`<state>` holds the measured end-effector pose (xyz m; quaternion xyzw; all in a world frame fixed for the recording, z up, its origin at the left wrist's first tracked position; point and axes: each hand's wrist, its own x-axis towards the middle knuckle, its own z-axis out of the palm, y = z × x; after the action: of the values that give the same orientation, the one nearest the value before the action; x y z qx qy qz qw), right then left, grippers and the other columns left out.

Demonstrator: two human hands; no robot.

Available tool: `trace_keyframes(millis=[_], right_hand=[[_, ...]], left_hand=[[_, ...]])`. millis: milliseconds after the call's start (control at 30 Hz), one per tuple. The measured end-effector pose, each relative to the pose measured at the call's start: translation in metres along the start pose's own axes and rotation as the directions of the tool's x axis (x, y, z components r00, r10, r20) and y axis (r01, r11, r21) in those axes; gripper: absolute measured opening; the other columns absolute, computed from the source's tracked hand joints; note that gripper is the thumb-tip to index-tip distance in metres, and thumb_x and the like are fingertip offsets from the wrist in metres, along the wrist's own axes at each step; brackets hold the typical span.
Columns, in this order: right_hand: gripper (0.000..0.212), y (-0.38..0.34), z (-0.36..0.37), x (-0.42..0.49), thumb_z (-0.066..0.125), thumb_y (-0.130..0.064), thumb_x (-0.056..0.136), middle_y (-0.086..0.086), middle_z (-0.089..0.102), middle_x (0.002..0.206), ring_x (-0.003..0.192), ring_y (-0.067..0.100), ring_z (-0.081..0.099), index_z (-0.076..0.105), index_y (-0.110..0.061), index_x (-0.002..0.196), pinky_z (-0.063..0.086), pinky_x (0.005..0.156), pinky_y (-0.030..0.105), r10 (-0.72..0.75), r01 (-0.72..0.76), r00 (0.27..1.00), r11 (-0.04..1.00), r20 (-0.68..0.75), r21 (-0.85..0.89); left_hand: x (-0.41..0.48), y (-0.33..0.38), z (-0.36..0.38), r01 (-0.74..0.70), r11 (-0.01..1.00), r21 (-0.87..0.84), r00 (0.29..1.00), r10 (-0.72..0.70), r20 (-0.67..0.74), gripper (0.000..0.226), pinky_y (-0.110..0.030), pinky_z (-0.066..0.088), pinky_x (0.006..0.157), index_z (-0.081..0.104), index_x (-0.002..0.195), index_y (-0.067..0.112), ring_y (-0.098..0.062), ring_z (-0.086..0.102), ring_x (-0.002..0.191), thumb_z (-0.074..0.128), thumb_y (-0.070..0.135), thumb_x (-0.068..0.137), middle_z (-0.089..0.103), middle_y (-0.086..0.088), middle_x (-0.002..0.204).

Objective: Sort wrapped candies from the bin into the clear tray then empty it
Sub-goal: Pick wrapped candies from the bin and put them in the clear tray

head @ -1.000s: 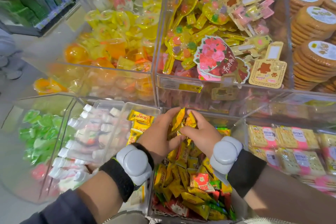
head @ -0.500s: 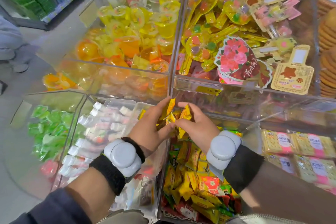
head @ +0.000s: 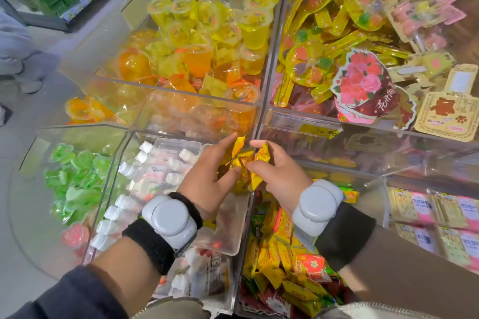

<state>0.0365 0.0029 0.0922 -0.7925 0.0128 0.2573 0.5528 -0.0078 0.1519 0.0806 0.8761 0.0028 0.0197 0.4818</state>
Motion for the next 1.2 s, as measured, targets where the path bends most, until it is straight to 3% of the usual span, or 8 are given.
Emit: trace_keyframes(millis=[67, 233, 433, 533, 633, 767, 900, 1200], right_hand=[[0.042, 0.000, 0.004, 0.002, 0.059, -0.048, 0.058, -0.006, 0.071, 0.091, 0.088, 0.022, 0.068, 0.053, -0.056, 0.099, 0.054, 0.086, 0.050, 0.004, -0.004, 1.000, 1.000, 0.007, 0.013], [0.029, 0.001, 0.012, 0.002, 0.060, -0.043, 0.064, -0.005, 0.069, 0.094, 0.090, 0.022, 0.067, 0.051, -0.057, 0.088, 0.054, 0.087, 0.048, 0.007, -0.007, 0.999, 1.000, 0.035, -0.007], [0.024, -0.007, 0.010, -0.004, 0.063, -0.036, 0.077, -0.019, 0.065, 0.084, 0.083, 0.008, 0.063, 0.050, -0.051, 0.088, 0.046, 0.066, 0.016, -0.061, 0.069, 0.997, 0.986, 0.056, -0.153], [0.037, -0.009, 0.011, -0.005, 0.065, -0.033, 0.077, -0.018, 0.066, 0.091, 0.089, 0.009, 0.063, 0.049, -0.049, 0.107, 0.046, 0.072, 0.019, -0.069, 0.082, 0.995, 0.973, 0.069, -0.213], [0.032, -0.011, 0.011, -0.008, 0.063, -0.031, 0.077, -0.025, 0.061, 0.081, 0.082, 0.005, 0.061, 0.047, -0.054, 0.091, 0.043, 0.065, 0.014, -0.077, 0.095, 0.994, 0.962, 0.080, -0.258], [0.050, -0.014, 0.011, -0.009, 0.060, -0.031, 0.078, -0.023, 0.055, 0.079, 0.074, 0.003, 0.056, 0.044, -0.043, 0.124, 0.039, 0.058, 0.013, -0.070, 0.093, 0.994, 0.940, 0.082, -0.329], [0.053, -0.018, 0.010, -0.012, 0.059, -0.030, 0.077, -0.027, 0.051, 0.077, 0.068, -0.006, 0.051, 0.041, -0.044, 0.125, 0.036, 0.055, 0.011, -0.072, 0.104, 0.992, 0.929, 0.102, -0.356], [0.076, -0.016, 0.013, -0.014, 0.060, -0.034, 0.077, -0.010, 0.028, 0.150, 0.131, 0.015, 0.039, 0.023, -0.040, 0.143, 0.032, 0.090, 0.021, -0.055, 0.107, 0.988, 0.914, 0.142, -0.392]], left_hand=[[0.001, -0.004, -0.003, 0.006, 1.000, 0.005, 1.000, -0.006, 0.005, 0.058, -0.017, 0.035, 0.095, 0.028, 0.141, 0.035, 0.000, 0.040, 0.115, 0.054, 0.021, 0.089, 0.043, 0.008, 0.128], [0.002, -0.010, -0.008, -0.062, 0.994, 0.091, 0.997, 0.058, 0.050, 0.059, 0.006, 0.021, 0.088, 0.030, 0.141, 0.029, 0.009, 0.034, 0.109, 0.054, 0.015, 0.088, 0.041, 0.005, 0.129], [0.002, -0.012, -0.008, -0.086, 0.974, 0.210, 0.993, 0.066, 0.099, 0.061, -0.006, 0.023, 0.091, 0.028, 0.142, 0.028, -0.003, 0.039, 0.112, 0.054, 0.018, 0.088, 0.039, 0.000, 0.135], [0.003, -0.012, -0.008, -0.080, 0.966, 0.245, 0.994, 0.059, 0.092, 0.063, -0.011, 0.026, 0.095, 0.028, 0.142, 0.027, -0.014, 0.043, 0.119, 0.057, 0.020, 0.086, 0.041, -0.002, 0.134], [0.004, -0.012, -0.008, -0.084, 0.954, 0.286, 0.993, 0.056, 0.102, 0.064, -0.019, 0.030, 0.098, 0.029, 0.142, 0.026, -0.020, 0.043, 0.120, 0.059, 0.021, 0.085, 0.042, -0.005, 0.134], [0.006, -0.010, -0.008, -0.067, 0.938, 0.341, 0.994, 0.031, 0.109, 0.064, -0.030, 0.032, 0.103, 0.030, 0.141, 0.026, -0.026, 0.040, 0.124, 0.059, 0.021, 0.084, 0.040, -0.008, 0.136], [0.006, -0.007, -0.008, -0.048, 0.921, 0.386, 0.995, 0.009, 0.101, 0.064, -0.031, 0.028, 0.103, 0.032, 0.140, 0.025, -0.027, 0.037, 0.124, 0.059, 0.020, 0.083, 0.041, -0.008, 0.137], [0.005, -0.009, -0.008, 0.004, 0.820, 0.572, 0.999, -0.023, 0.026, 0.048, -0.037, 0.021, 0.099, 0.046, 0.126, 0.029, -0.022, 0.031, 0.127, 0.057, 0.028, 0.079, 0.041, 0.002, 0.136]])
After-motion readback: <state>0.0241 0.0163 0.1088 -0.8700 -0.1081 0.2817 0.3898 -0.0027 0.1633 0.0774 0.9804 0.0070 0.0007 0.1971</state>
